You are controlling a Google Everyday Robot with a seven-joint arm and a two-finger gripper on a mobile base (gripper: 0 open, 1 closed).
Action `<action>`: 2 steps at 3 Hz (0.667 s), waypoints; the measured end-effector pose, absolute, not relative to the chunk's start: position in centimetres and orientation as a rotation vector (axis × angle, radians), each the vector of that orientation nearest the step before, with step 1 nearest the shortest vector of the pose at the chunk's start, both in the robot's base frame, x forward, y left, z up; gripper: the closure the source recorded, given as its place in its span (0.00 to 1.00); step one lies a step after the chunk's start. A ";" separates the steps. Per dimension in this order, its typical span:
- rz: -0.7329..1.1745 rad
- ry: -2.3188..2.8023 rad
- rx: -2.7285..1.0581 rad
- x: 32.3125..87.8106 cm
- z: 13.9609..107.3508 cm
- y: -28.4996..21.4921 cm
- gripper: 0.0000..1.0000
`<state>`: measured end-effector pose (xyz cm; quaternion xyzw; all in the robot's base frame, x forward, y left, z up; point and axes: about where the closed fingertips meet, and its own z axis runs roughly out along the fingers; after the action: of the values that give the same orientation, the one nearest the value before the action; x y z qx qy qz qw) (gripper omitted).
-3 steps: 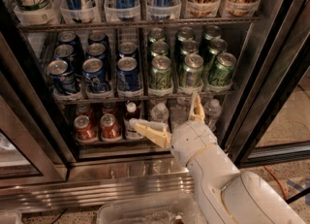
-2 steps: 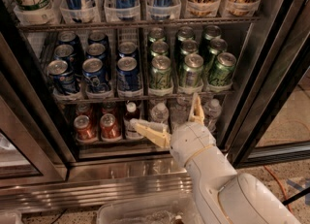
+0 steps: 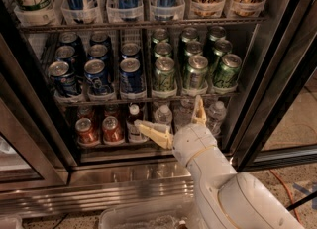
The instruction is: Pick green can from middle shelf of fridge
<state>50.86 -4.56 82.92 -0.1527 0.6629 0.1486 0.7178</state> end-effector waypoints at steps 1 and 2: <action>0.321 1.474 -0.326 52.2 82.3 -4.8 0.00; 0.298 1.451 -0.297 55.2 83.5 -6.1 0.00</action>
Offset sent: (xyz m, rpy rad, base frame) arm 0.0445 -0.0186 0.0032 0.0136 -0.0205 -0.0586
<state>55.23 -6.05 83.50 -0.1347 0.6583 0.1351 0.7282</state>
